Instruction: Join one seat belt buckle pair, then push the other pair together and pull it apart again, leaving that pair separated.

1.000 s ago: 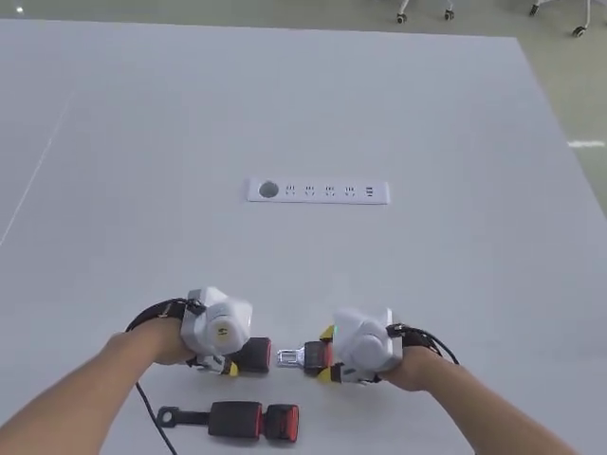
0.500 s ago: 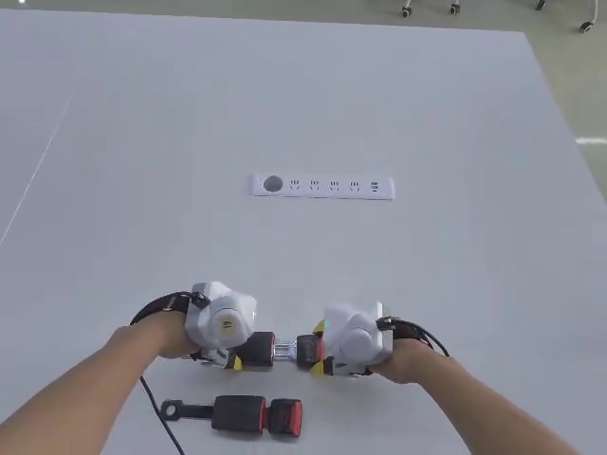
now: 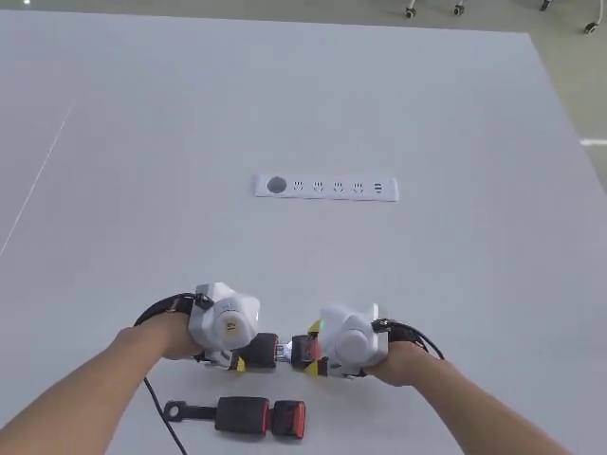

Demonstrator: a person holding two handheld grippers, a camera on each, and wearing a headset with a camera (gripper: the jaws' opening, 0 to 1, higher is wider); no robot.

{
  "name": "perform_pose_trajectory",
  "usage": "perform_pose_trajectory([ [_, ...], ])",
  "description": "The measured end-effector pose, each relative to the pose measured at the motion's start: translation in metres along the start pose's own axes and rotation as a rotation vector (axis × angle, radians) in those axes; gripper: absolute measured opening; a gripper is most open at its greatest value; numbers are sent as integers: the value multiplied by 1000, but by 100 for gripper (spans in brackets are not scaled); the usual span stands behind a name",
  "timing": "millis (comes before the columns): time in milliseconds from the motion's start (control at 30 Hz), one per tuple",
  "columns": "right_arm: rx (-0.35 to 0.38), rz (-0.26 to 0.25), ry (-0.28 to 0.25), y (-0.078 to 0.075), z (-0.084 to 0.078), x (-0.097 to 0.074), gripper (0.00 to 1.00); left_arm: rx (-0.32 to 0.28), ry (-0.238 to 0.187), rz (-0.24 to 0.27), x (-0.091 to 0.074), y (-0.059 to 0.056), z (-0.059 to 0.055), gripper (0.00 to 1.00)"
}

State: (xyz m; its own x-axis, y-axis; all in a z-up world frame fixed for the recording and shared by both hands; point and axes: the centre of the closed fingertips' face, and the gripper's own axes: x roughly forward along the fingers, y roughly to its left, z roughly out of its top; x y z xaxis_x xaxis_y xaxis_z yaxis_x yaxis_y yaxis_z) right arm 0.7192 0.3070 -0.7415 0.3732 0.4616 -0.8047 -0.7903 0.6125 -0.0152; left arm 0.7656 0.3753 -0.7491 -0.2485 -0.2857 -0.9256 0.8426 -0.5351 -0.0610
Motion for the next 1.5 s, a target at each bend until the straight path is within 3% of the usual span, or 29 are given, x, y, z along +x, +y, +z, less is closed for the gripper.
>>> perform_pose_trajectory([
  [267,0,-8,-5,1,2,-1,29,4,-5,7,1,0,0,31],
  [633,24,-16,-26,2,5,3,29,-19,-43,24,1,0,0,31],
  [867,22,-10,-42,4,14,12,29,-2,-39,16,0,0,0,31],
  [1333,6,-5,-59,1,18,14,29,-9,-70,21,0,0,0,31],
  [1500,-1,1,-52,0,21,17,29,2,-62,16,0,-1,1,30],
])
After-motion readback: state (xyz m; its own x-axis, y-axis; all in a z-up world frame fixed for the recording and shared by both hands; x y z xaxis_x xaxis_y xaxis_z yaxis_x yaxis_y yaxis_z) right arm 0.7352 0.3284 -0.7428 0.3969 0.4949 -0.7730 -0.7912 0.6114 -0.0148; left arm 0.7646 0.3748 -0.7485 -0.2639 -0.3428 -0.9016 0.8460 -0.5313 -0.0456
